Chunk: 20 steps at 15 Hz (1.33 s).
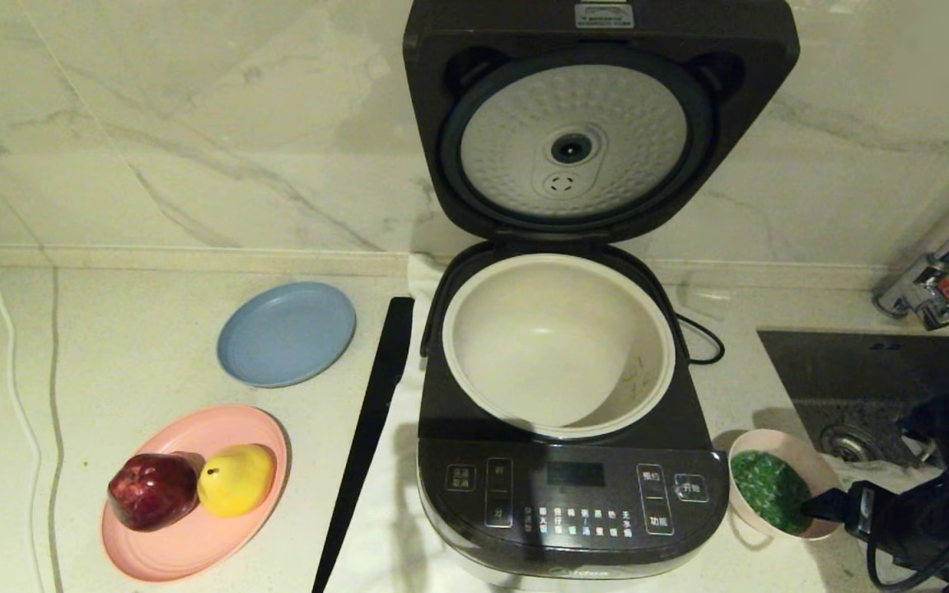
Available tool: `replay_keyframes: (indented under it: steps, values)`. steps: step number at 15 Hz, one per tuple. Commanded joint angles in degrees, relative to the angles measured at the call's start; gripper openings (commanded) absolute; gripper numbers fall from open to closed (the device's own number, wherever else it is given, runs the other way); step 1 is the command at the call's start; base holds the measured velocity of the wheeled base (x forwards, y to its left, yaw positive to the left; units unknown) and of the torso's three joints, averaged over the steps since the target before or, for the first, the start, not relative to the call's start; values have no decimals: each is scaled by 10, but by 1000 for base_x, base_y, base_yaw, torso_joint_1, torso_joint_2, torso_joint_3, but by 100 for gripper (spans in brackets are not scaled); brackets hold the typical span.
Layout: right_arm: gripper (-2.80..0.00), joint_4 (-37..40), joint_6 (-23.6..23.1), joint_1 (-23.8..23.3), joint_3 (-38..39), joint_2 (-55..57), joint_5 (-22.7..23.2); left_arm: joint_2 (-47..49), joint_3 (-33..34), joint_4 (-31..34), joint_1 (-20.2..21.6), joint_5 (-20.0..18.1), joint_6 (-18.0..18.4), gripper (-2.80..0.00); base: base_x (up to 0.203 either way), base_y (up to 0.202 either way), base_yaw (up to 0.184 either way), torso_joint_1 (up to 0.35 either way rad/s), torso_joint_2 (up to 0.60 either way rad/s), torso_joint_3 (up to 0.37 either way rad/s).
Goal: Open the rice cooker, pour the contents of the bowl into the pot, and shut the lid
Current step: Fill a bowl with water from the tap
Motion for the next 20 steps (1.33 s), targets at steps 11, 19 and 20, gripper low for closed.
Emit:
replay_keyframes:
  steps: [11, 19, 20]
  values:
    - [-280, -37, 2, -3, 8, 28, -3, -1, 0, 0, 0, 0, 0, -280, 0, 0, 0, 0, 0, 0]
    - [-280, -30, 4, -4, 8, -21, -2, -1, 0, 0, 0, 0, 0, -280, 0, 0, 0, 0, 0, 0]
    - [-280, -24, 4, -11, 6, -36, 0, -1, 0, 0, 0, 0, 0, -280, 0, 0, 0, 0, 0, 0]
